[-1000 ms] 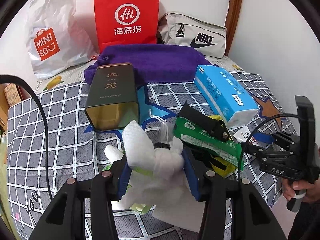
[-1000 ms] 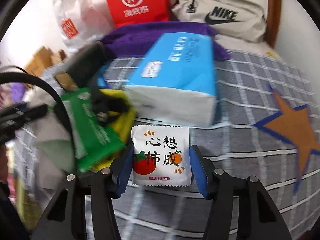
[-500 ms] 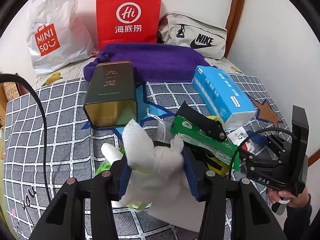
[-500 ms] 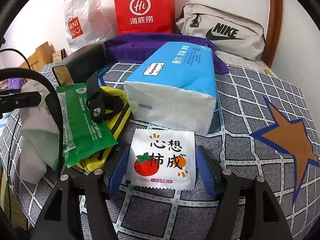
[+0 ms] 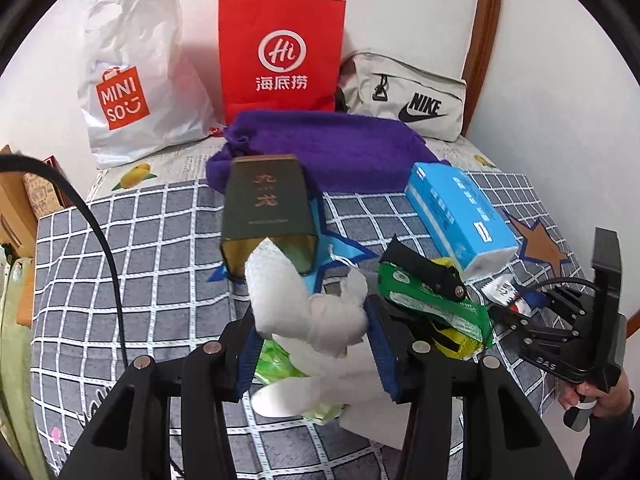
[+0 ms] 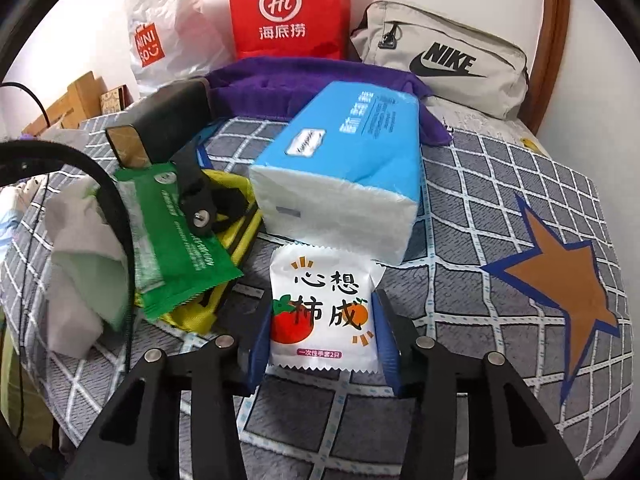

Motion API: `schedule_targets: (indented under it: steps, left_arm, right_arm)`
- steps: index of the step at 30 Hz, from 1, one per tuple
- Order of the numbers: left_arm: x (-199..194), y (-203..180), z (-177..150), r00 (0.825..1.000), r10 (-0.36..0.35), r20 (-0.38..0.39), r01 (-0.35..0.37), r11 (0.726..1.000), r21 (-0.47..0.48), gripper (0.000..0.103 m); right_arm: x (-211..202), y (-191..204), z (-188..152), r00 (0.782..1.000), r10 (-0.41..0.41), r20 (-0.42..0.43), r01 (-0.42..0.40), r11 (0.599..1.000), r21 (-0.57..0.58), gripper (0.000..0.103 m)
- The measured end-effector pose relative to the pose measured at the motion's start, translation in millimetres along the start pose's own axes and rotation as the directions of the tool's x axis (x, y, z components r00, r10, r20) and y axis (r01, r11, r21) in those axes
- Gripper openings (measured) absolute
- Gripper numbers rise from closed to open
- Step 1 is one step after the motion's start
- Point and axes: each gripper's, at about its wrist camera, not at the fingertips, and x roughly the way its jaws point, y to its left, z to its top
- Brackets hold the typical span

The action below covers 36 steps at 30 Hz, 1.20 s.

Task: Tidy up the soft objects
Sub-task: 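Carry both items to the purple towel and open the right tool to release the packet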

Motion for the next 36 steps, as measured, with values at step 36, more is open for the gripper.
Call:
schedule_targets:
  steps: [36]
  left_arm:
    - [33.5,71.3,120.5,0.992,0.106,0.073,-0.102,0.993,-0.053,0.047]
  right_arm:
    - [-6.8,-25.1,175.3,0.976,0.137,0.168,-0.131,0.99,-0.046,0.046]
